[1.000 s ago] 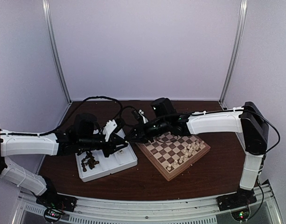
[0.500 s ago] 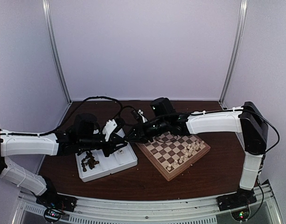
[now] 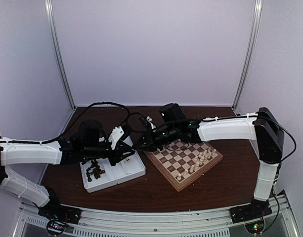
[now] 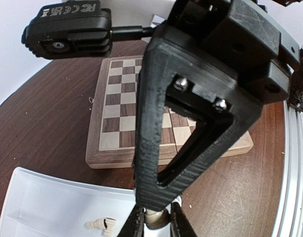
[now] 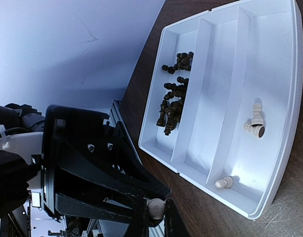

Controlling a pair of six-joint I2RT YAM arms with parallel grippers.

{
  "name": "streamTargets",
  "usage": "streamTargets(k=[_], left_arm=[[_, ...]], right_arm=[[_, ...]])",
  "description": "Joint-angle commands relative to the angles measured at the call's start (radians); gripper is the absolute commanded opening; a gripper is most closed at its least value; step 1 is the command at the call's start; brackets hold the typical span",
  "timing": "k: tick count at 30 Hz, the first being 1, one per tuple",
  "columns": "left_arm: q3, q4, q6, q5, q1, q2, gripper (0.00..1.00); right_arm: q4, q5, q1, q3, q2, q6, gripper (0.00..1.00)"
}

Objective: Set up the chess pieces on the board
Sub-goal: Place the chess piece on the chessboard.

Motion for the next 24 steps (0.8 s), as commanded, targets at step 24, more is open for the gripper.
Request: streamTargets(k=[24], left_arm=[[-0.058, 0.066, -0.091, -0.136, -0.002, -0.055, 0.53]], right_arm=[[-0.643, 0.616, -0.045, -0.033, -0.284, -0.486, 0.0]])
